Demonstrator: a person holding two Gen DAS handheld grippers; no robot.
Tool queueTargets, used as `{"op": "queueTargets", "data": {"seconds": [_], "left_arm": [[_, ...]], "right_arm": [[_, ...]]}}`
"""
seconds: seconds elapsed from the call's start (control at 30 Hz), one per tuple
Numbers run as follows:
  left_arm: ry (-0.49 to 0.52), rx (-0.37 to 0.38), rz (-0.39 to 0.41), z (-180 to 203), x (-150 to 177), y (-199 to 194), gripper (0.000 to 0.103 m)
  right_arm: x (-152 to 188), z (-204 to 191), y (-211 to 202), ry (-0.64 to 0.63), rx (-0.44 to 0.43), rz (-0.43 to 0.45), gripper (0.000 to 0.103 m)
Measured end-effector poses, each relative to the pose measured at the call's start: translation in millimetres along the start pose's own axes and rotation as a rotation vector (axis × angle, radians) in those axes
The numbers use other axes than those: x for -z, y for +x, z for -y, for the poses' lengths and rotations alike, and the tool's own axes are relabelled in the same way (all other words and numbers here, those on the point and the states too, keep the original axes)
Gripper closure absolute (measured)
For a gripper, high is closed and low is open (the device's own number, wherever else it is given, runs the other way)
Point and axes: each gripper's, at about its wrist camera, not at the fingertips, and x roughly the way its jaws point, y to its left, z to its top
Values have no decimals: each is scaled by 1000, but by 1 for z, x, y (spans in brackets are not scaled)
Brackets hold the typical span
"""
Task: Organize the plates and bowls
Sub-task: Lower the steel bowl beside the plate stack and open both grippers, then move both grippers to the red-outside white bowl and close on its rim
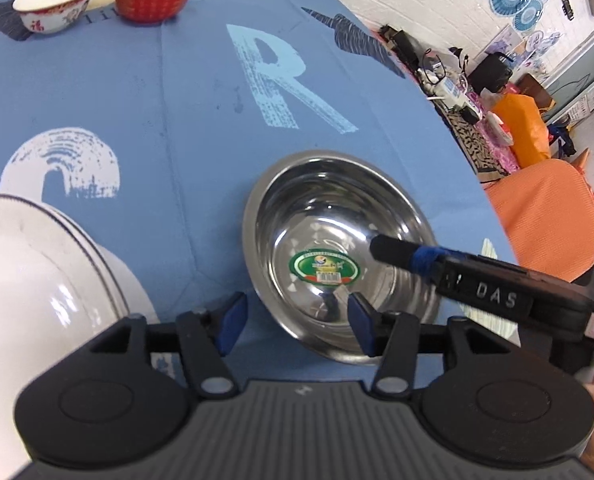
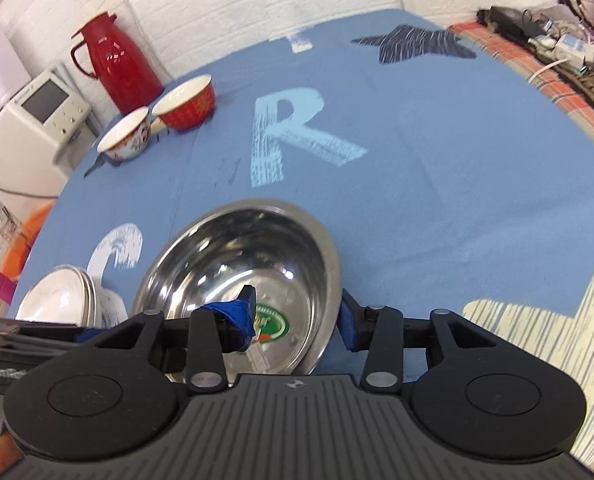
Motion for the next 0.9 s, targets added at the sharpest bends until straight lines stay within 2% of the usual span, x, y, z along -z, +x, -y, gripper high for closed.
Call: {"op": "queueTargets", "data": {"seconds": [0.13, 0.23, 0.33, 0.43, 0.63, 0.8, 0.9], "left_arm": [[-2, 31, 7, -9, -3, -25, 50], [-20, 35, 69, -21, -12, -52, 50], [-28, -23, 159, -35, -25, -78, 48], [-52, -100, 210, -56, -36, -93, 48], [-126, -185, 192, -107, -50, -88, 47], [-161, -202, 153, -137, -61, -71, 47], [-193, -198, 131, -148, -82, -56, 48]], "right_arm": [[-8, 4, -13, 12, -12, 58, 75], [-14, 8, -18, 21, -23, 85, 75], [-17, 8, -21, 22, -51, 97, 75], [-19, 5, -21, 18, -80, 96, 75], [-33, -10, 2, -31, -120, 33, 75], [-49, -28, 29, -68, -171, -31, 75], [-68, -43, 49, -89, -208, -79, 75]]}}
